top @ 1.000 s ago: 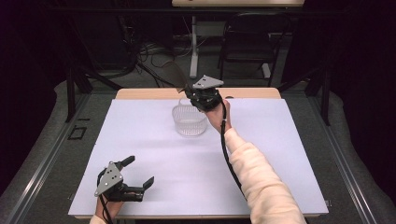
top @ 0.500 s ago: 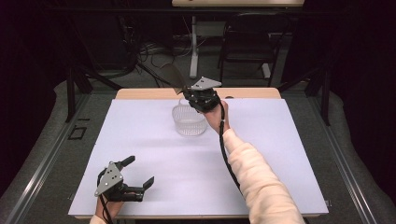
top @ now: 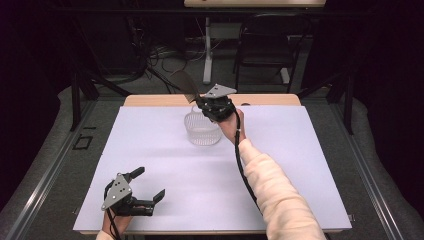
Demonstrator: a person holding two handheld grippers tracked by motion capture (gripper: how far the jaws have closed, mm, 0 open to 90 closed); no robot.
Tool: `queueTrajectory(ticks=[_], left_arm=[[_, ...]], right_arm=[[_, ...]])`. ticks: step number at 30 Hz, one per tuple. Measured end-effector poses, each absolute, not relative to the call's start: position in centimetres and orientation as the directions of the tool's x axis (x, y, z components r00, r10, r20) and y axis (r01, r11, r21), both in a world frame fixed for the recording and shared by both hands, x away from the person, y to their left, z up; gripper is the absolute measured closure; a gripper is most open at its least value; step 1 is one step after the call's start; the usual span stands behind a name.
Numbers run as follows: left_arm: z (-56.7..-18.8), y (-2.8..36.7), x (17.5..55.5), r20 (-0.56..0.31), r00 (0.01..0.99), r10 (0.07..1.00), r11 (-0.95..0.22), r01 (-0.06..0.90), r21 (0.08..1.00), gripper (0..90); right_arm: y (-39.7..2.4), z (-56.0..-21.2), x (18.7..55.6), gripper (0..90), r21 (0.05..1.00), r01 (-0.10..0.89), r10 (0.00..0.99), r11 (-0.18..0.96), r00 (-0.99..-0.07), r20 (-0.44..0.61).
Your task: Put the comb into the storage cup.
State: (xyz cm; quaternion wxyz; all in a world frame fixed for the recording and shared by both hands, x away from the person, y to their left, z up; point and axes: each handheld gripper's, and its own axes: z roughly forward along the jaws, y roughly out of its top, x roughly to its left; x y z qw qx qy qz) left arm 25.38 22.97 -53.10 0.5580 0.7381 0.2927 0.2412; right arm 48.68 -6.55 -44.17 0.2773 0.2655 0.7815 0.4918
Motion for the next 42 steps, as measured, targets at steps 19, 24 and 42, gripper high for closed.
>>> queueTrajectory(ticks=[19, 24, 42], left_arm=[[-53.1, 22.9, 25.4, 0.029, 0.713, 0.7, -0.207, 0.164, 0.965, 0.2], [-53.1, 22.9, 25.4, 0.029, 0.713, 0.7, -0.207, 0.164, 0.964, 0.2], [-53.1, 23.0, 25.4, 0.029, 0.712, 0.701, -0.206, 0.163, 0.965, 0.2]], right_arm=[[-6.4, -44.8, 48.8, 72.3, 0.905, 0.142, 0.664, 0.401, -0.726, -0.18], [-6.4, -45.0, 48.8, 72.3, 0.902, 0.146, 0.662, 0.406, -0.728, -0.18], [-6.5, -45.6, 48.9, 72.2, 0.898, 0.145, 0.651, 0.415, -0.737, -0.183]])
